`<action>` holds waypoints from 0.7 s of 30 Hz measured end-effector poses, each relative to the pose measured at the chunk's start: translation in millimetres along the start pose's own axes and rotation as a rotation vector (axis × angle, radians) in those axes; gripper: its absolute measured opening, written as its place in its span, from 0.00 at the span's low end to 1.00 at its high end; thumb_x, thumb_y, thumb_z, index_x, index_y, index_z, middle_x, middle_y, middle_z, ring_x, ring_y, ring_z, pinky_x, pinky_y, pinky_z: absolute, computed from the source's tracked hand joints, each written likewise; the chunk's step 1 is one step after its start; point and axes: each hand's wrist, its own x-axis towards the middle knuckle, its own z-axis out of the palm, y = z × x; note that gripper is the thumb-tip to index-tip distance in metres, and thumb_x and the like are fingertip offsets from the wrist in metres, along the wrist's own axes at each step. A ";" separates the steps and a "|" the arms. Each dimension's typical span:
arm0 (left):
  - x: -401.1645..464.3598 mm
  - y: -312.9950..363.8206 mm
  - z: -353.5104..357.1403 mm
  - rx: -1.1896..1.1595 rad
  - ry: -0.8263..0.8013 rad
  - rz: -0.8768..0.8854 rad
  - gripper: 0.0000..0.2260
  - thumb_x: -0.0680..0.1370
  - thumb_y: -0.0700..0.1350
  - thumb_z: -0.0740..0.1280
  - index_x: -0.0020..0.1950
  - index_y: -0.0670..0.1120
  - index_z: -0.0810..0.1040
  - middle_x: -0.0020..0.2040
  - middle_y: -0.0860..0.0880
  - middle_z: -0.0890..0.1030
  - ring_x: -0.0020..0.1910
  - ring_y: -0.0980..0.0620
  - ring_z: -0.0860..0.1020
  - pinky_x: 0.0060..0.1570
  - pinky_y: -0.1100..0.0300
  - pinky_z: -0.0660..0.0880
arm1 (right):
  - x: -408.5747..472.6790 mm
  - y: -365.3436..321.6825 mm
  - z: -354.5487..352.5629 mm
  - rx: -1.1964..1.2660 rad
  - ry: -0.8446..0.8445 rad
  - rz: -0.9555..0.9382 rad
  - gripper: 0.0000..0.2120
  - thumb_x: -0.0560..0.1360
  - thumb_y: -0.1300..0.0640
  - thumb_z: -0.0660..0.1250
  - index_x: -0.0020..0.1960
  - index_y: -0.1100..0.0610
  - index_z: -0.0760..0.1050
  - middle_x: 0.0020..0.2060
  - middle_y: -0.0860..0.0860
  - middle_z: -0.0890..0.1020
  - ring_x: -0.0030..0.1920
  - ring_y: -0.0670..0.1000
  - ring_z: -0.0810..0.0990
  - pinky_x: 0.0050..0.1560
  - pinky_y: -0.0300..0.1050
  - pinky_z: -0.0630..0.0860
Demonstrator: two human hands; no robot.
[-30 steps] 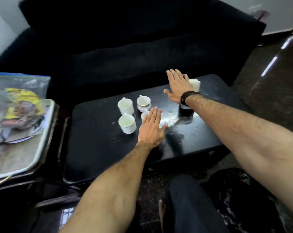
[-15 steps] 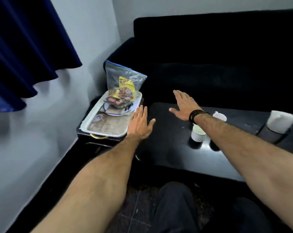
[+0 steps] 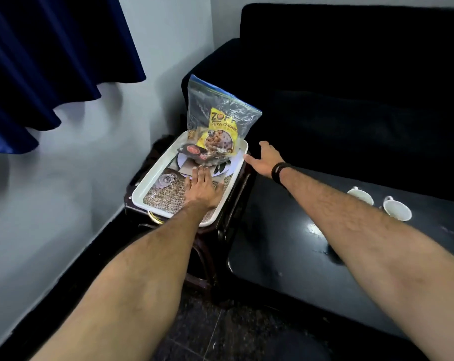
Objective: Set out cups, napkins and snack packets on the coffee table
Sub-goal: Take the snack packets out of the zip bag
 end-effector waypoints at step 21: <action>25.9 -9.4 52.0 -0.020 0.136 -0.020 0.31 0.82 0.62 0.45 0.82 0.49 0.46 0.82 0.47 0.45 0.80 0.49 0.43 0.76 0.43 0.38 | 113.6 -66.0 39.8 0.977 0.015 0.153 0.21 0.69 0.53 0.78 0.57 0.63 0.80 0.43 0.51 0.80 0.35 0.43 0.78 0.30 0.36 0.71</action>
